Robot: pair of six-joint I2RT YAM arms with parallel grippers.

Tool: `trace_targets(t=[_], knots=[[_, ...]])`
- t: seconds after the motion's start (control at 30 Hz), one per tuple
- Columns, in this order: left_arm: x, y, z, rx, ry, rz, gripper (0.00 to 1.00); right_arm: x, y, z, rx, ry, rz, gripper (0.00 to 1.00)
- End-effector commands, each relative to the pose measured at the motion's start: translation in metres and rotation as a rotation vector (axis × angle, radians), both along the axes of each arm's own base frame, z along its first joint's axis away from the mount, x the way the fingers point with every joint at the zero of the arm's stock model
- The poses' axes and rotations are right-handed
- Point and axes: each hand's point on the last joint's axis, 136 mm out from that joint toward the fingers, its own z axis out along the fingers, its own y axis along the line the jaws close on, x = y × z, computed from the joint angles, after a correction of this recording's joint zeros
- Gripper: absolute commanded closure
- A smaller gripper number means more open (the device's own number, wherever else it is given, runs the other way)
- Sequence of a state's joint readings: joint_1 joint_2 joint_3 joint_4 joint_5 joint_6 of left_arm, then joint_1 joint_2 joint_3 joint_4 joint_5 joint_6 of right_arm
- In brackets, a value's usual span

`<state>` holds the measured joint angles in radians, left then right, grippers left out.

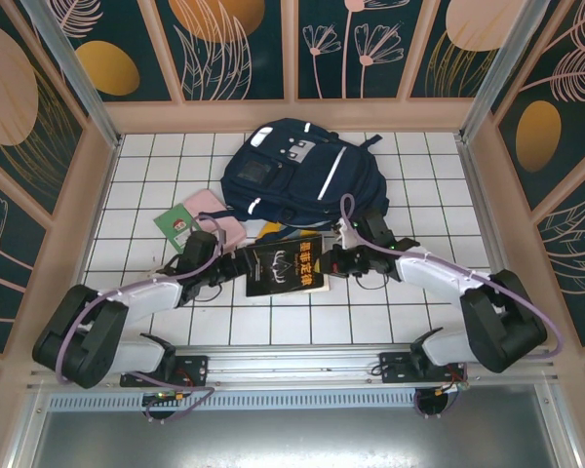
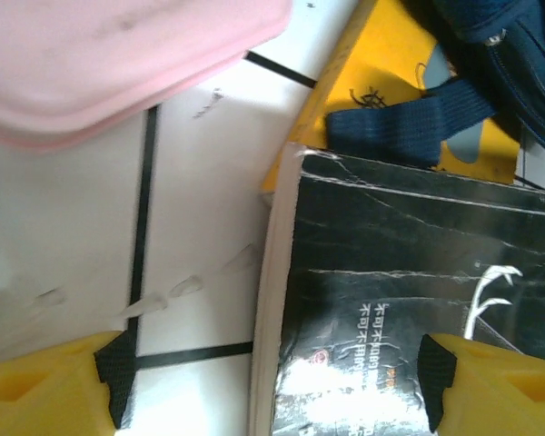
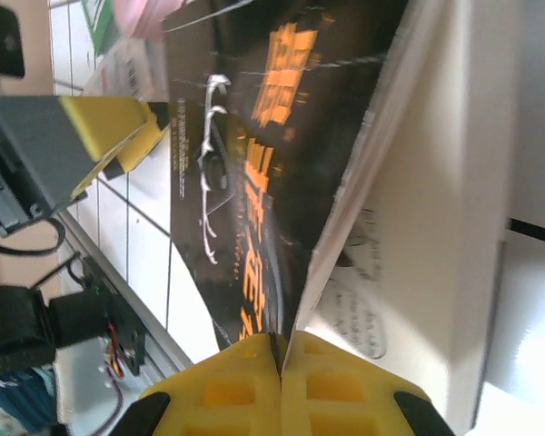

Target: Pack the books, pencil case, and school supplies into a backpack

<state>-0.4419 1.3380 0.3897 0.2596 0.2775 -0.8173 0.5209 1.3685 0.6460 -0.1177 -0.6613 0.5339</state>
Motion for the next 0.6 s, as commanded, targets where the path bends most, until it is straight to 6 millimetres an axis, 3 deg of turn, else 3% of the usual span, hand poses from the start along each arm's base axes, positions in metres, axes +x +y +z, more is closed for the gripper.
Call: trace_targets(t=[0.0, 0.23, 0.4, 0.57], knots=[[0.01, -0.018, 0.009, -0.086, -0.035, -0.032, 0.17, 0.011, -0.011, -0.016, 0.052, 0.089, -0.085, 1.0], [0.004, -0.038, -0.003, -0.228, 0.029, -0.069, 0.17, 0.008, -0.025, -0.064, 0.02, 0.245, -0.158, 1.0], [-0.002, -0.05, -0.003, -0.318, 0.044, -0.103, 0.19, 0.009, -0.025, -0.072, 0.015, 0.264, -0.167, 1.0], [-0.009, -0.064, 0.007, -0.388, 0.037, -0.159, 0.3, 0.008, -0.026, -0.077, -0.001, 0.27, -0.166, 1.0]])
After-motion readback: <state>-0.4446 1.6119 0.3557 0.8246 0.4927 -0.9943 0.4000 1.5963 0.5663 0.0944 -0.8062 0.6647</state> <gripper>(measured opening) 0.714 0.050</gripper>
